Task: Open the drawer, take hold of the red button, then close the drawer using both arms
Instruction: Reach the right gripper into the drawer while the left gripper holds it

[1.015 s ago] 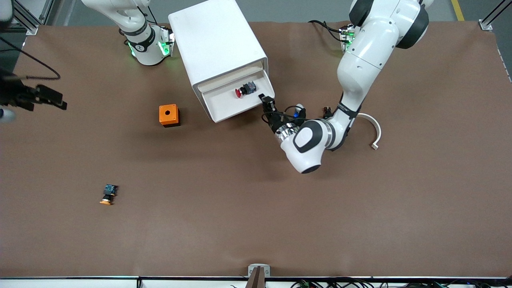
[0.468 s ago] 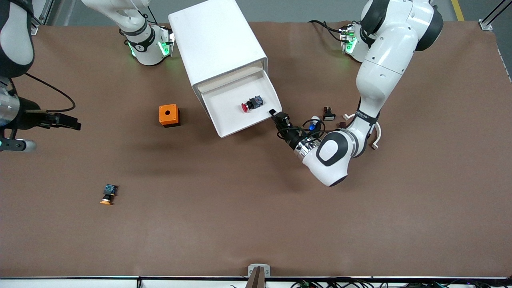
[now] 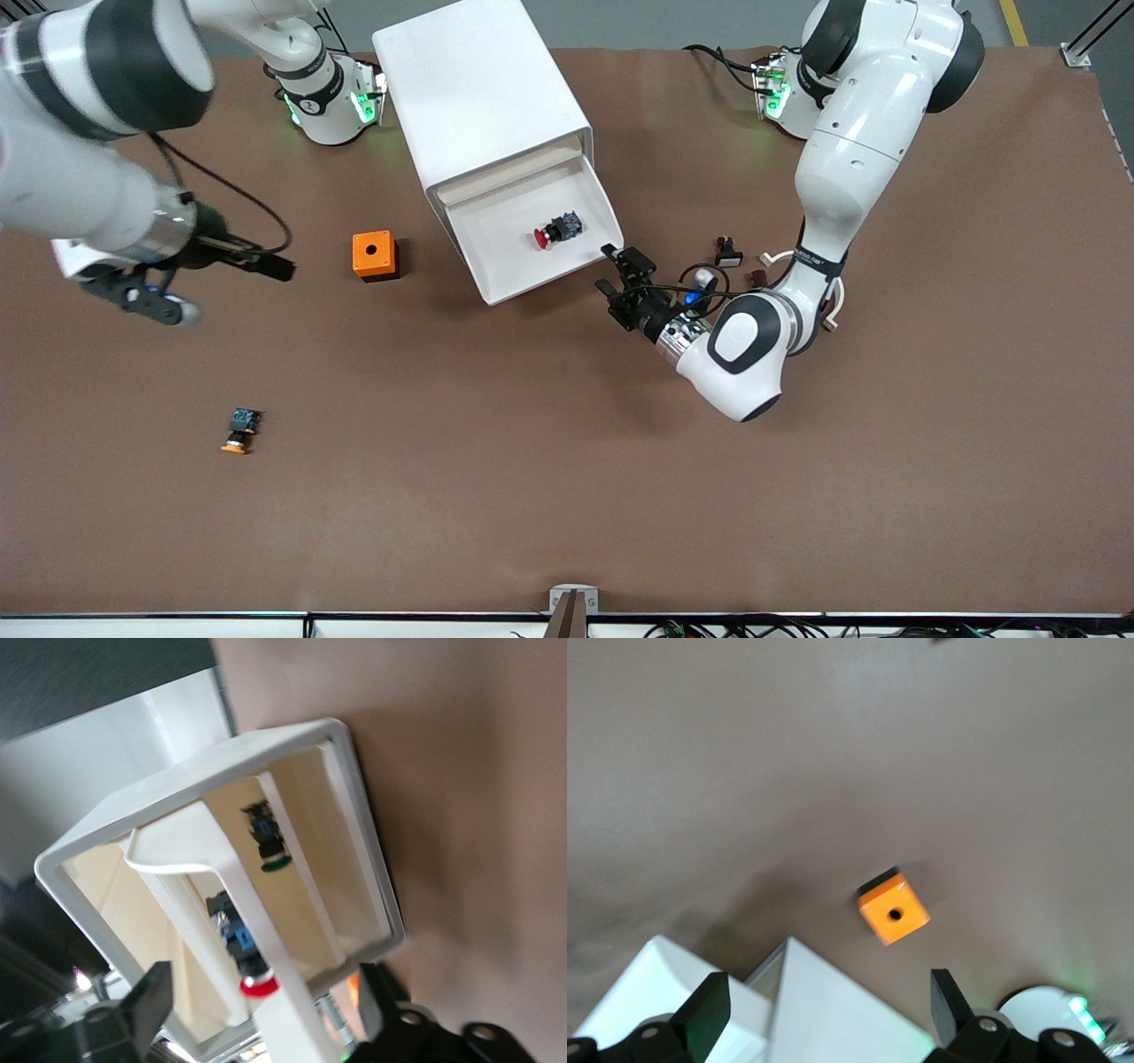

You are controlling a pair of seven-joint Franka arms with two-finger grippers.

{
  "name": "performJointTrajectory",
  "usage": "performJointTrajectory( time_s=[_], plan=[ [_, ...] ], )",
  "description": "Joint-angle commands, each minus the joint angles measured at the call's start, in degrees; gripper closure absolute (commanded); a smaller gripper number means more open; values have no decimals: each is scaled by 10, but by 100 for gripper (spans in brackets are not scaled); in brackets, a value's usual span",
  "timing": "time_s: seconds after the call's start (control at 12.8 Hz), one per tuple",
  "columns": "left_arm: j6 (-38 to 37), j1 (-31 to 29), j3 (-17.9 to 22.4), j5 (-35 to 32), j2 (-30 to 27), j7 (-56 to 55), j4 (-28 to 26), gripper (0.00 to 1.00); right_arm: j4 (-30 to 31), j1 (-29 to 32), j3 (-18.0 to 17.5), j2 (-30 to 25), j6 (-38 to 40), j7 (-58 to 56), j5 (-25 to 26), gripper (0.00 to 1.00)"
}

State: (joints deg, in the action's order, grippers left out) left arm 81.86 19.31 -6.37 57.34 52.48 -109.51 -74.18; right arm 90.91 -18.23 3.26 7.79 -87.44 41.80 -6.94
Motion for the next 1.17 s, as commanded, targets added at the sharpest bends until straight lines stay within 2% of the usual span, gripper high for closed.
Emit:
performJointTrajectory(
  time_s=[0.0,0.08,0.23,0.39,0.7,0.94,1.09],
  plan=[
    [-2,-2,26,-6,-8,152,16,1,37,-84,6,-19,-40,155,-11,0],
    [-1,2,41,-14,-24,219,16,1,46,-114,6,-18,-61,206,-11,0],
    [9,5,44,-80,-60,351,15,1,71,-163,6,-16,-105,281,-11,0],
    [58,5,40,-139,-90,419,11,1,87,-210,6,-13,-154,363,-10,0],
    [215,40,30,-274,-154,463,-23,1,95,-292,7,40,-228,487,-4,0],
    [328,99,31,-402,-175,454,-61,1,94,-324,7,85,-281,538,-2,0],
    [357,118,32,-454,-178,442,-69,1,92,-341,7,108,-301,561,4,0]
  ],
)
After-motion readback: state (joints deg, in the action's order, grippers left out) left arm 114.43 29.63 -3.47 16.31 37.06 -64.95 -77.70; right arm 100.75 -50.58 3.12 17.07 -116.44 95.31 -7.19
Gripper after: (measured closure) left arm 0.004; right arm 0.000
